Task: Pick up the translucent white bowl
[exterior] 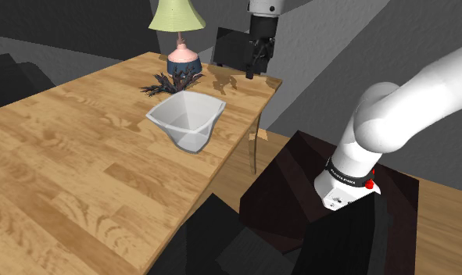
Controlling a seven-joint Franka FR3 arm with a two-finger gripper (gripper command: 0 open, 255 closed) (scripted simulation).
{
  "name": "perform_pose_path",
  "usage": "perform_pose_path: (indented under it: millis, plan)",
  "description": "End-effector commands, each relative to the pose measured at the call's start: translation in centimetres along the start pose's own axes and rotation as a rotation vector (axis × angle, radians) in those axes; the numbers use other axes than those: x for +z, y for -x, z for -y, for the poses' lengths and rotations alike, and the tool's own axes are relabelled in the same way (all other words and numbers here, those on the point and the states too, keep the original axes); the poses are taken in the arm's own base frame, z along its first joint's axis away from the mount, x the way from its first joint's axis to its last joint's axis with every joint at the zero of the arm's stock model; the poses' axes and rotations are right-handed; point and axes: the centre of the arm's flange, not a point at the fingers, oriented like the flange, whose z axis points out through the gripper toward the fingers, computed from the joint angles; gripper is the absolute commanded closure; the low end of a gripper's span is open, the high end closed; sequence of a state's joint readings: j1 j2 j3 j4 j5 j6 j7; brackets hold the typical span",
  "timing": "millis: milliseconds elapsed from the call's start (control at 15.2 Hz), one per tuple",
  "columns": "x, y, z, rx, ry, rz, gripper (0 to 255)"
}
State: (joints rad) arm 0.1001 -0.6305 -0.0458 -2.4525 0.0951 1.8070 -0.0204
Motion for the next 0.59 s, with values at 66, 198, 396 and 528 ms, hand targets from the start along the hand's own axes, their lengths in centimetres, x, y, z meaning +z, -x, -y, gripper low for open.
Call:
perform_pose_path:
  millis: [66, 198, 396, 528]
  plan:
    - [1.5, -2.1, 1.9, -0.023, -0.067, -0.012, 0]
    - [2.5, -3.6, 3.1, -0.038, -0.111, -0.019, 0]
    - [3.8, -5.8, 5.1, -0.062, -0.176, -0.03, 0]
    - [4.7, -7.2, 6.5, -0.077, -0.219, -0.037, 0]
